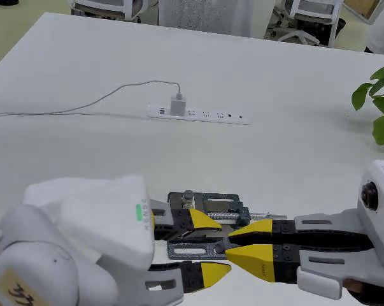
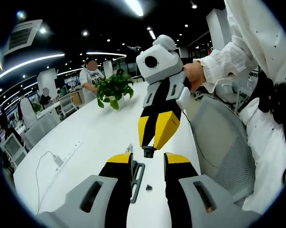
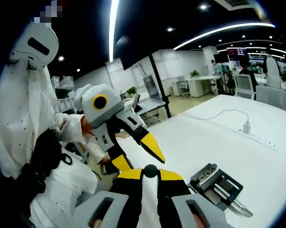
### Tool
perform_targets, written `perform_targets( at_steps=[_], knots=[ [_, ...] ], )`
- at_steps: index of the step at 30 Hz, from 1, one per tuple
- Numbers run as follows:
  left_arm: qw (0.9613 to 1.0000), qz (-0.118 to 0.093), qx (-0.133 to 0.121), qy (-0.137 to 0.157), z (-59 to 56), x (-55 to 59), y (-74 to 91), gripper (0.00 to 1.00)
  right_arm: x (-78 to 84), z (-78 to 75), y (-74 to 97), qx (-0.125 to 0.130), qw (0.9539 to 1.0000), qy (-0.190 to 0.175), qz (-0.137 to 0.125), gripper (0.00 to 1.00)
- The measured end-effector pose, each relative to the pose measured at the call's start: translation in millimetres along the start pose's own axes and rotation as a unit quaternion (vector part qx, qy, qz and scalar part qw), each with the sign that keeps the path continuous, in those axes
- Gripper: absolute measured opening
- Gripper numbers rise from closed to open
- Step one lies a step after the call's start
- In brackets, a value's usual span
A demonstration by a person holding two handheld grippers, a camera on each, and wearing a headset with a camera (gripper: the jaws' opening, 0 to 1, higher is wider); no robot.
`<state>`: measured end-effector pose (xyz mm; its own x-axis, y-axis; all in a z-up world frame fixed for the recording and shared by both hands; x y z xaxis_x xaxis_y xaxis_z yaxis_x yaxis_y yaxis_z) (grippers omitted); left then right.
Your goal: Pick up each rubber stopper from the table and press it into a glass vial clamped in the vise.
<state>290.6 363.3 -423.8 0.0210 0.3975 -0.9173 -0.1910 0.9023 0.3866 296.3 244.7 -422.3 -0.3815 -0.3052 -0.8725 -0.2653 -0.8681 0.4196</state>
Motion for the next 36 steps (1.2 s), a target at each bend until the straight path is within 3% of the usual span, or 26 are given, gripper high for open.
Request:
perform_targets(
  at_steps=[17,30,36],
  knots=[
    [0.9957,-0.046,-0.068,0.044,11.2,21.4,24.0,0.48,-17.4,-14.2,-5.5,0.018,0.9997,0.008,0.011,0.06],
    [0.9913,-0.059,-0.098,0.066,18.7,42.7,34.9,0.64,-31.9,-40.3,-21.2,0.030,0.9974,0.037,0.053,0.06],
    [0.9891,-0.064,-0.106,0.080,20.8,53.7,36.5,0.73,-35.6,-54.6,-36.5,0.046,0.9935,0.053,0.090,0.06]
  ],
)
Point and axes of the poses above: the centre of the closed fingertips' face, and the gripper's own axes: y roughly backward along the fingers, z roughly to its left, x roughly out of its underside, the point moved 7 cm from there along y, roughly backward along the fingers, and after that the axes turned 7 degrees about x, right-handed, at the moved point
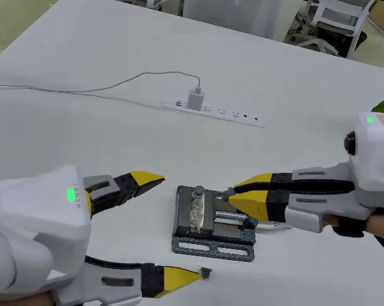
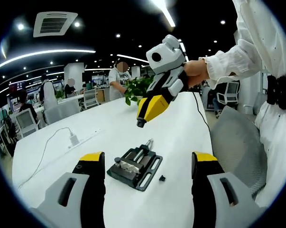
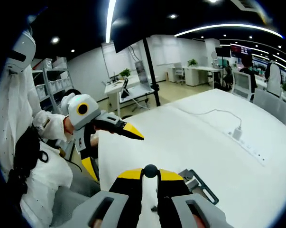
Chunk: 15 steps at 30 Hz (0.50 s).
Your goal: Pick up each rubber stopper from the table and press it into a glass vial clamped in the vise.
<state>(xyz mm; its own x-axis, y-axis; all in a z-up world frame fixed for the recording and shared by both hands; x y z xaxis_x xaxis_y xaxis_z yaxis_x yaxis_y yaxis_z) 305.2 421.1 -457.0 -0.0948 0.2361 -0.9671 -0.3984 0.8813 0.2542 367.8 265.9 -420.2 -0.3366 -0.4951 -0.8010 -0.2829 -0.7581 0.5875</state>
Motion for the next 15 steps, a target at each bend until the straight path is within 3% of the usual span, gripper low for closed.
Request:
perform_targets(
  at_steps=[9,15],
  knots=[
    [0.9997,-0.016,-0.009,0.019,5.2,10.3,0.7,0.81,-1.9,-22.6,-24.2,0.004,0.9986,0.019,0.048,0.06],
    [0.9993,-0.017,-0.007,0.032,7.1,22.0,0.2,0.84,3.2,-36.4,-42.5,0.007,0.9948,0.042,0.092,0.06]
  ],
)
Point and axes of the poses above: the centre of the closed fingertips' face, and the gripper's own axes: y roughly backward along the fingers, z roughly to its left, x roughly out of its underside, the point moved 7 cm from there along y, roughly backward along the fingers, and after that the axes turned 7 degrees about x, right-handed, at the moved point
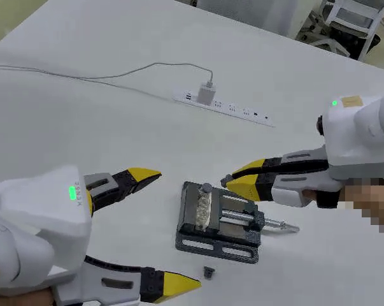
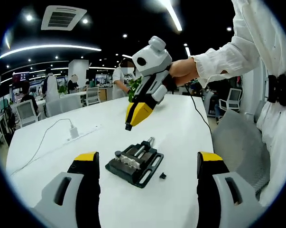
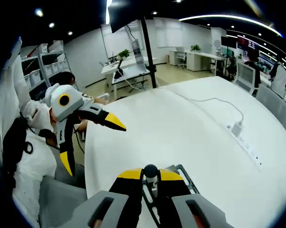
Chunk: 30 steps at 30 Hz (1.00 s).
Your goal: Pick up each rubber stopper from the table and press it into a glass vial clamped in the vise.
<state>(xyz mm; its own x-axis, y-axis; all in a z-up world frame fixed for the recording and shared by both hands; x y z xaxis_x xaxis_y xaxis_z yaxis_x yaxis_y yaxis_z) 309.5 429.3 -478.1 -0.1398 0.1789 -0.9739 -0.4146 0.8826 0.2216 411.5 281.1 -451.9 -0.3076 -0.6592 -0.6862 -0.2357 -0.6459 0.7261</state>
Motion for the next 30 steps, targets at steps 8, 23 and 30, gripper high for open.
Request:
perform_targets(
  at_steps=[8,23,30],
  knots=[
    [0.9999,-0.001,0.002,0.015,1.1,13.5,-1.2,0.91,6.5,-5.9,-27.6,0.006,0.9973,0.044,0.059,0.06],
    [0.9993,-0.003,0.010,0.035,0.6,28.6,1.4,0.99,20.8,-8.9,-61.7,0.008,0.9832,0.115,0.141,0.05],
    [0.9992,-0.003,0.007,0.040,1.7,31.6,4.0,0.99,22.6,-13.2,-66.4,0.008,0.9813,0.119,0.151,0.05]
  ],
)
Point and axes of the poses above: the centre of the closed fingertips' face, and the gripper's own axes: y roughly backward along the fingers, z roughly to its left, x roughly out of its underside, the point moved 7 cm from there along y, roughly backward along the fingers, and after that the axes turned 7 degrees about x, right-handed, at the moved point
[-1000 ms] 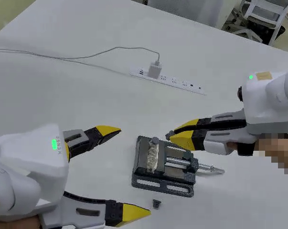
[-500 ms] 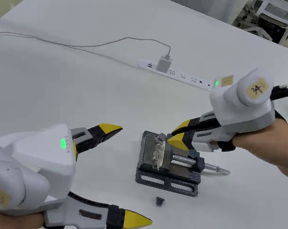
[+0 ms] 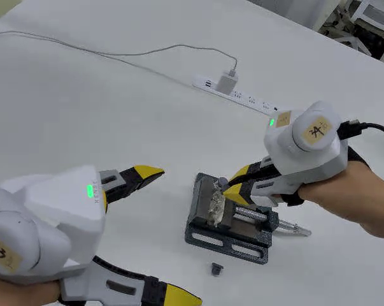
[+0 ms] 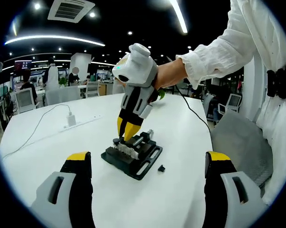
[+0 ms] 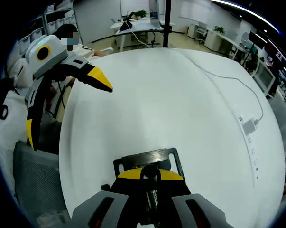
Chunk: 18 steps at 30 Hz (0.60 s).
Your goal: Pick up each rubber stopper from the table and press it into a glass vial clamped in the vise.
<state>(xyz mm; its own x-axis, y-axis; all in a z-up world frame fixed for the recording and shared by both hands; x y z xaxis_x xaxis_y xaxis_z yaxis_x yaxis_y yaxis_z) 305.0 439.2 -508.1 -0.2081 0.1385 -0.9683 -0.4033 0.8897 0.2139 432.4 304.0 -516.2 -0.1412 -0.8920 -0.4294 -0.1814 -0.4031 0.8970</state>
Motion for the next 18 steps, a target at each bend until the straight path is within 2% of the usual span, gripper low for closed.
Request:
perform_targets(
  at_steps=[18],
  knots=[
    [1.0000,-0.004,-0.004,0.005,3.7,0.8,1.2,0.99,3.1,-0.2,-9.8,0.002,0.9993,0.027,0.024,0.05]
  ],
)
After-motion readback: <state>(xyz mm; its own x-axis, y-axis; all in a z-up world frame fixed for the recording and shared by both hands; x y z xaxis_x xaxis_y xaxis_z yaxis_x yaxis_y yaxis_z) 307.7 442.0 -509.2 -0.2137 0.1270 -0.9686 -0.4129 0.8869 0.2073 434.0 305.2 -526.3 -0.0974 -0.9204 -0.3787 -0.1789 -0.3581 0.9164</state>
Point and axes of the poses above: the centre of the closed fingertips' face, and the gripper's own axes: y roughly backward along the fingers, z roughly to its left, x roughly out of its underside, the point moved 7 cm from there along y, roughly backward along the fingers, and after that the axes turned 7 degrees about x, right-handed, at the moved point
